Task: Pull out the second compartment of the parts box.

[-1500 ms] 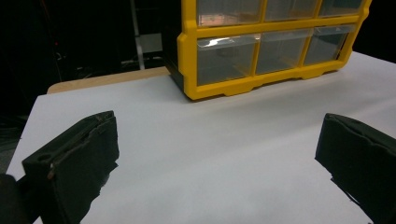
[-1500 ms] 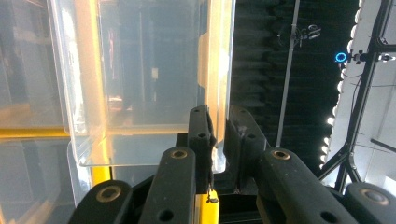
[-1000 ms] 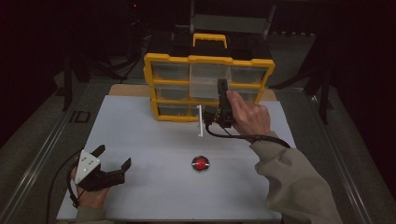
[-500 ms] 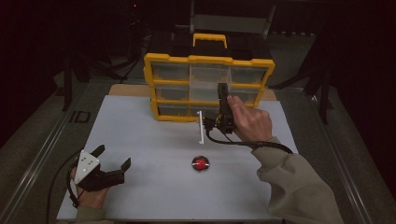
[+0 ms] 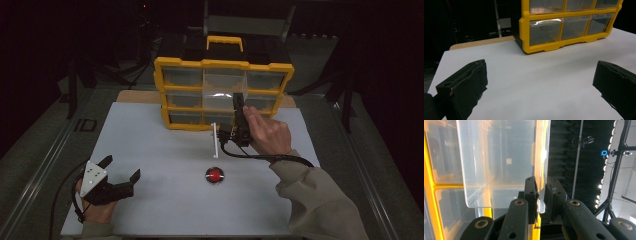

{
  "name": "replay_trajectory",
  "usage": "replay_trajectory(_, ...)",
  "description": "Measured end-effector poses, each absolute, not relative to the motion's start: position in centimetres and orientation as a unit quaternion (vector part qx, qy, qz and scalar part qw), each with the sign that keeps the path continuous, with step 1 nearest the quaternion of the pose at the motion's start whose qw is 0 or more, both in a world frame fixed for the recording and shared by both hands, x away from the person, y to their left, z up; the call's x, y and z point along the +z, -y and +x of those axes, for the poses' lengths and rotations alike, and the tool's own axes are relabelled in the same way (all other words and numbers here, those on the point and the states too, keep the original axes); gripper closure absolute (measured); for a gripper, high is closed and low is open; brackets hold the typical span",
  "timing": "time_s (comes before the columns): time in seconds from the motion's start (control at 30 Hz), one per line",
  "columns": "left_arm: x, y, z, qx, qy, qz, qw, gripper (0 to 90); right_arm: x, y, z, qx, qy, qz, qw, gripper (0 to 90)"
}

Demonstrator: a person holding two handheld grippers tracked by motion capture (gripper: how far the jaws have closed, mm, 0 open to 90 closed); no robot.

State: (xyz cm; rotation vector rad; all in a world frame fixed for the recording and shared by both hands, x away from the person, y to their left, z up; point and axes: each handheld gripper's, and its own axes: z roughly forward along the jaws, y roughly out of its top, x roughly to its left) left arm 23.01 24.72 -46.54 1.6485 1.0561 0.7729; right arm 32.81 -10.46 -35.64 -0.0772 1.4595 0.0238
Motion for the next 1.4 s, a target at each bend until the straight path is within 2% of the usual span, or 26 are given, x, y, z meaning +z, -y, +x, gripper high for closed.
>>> replay_trajectory(0.27,-46.5,-24.8,23.0,0.320,-0.437,0.680,0.495,0.1,-35.6,10.5,32.8,0.013,-0.667,-0.037,0.744,78.7)
replay_trajectory(0.47,-46.6,-24.8,23.0,0.319,-0.437,0.680,0.495,0.1,-35.8,10.7,32.6,0.036,-0.658,-0.029,0.751,51.3)
replay_trajectory(0.6,-46.6,-24.8,23.1,0.319,-0.437,0.679,0.495,0.1,-35.8,10.8,32.4,0.047,-0.657,-0.017,0.752,45.8)
replay_trajectory(0.77,-46.6,-24.8,23.0,0.320,-0.438,0.680,0.494,0.1,-36.1,11.1,32.4,0.067,-0.656,0.007,0.752,32.5)
replay_trajectory(0.93,-46.6,-24.8,23.0,0.319,-0.438,0.680,0.495,0.1,-36.4,11.4,32.3,0.068,-0.664,0.018,0.745,26.3)
replay_trajectory(0.97,-46.6,-24.8,23.0,0.319,-0.437,0.680,0.494,0.1,-36.8,11.7,32.5,0.071,-0.670,0.029,0.739,20.2)
replay_trajectory(1.1,-46.6,-24.9,22.9,0.319,-0.438,0.679,0.495,0.1,-37.2,11.9,32.6,0.081,-0.680,0.050,0.727,14.4)
replay_trajectory(1.4,-46.6,-24.9,22.9,0.318,-0.438,0.679,0.496,0.1,-38.4,12.3,32.4,0.123,-0.711,0.096,0.685,10.2)
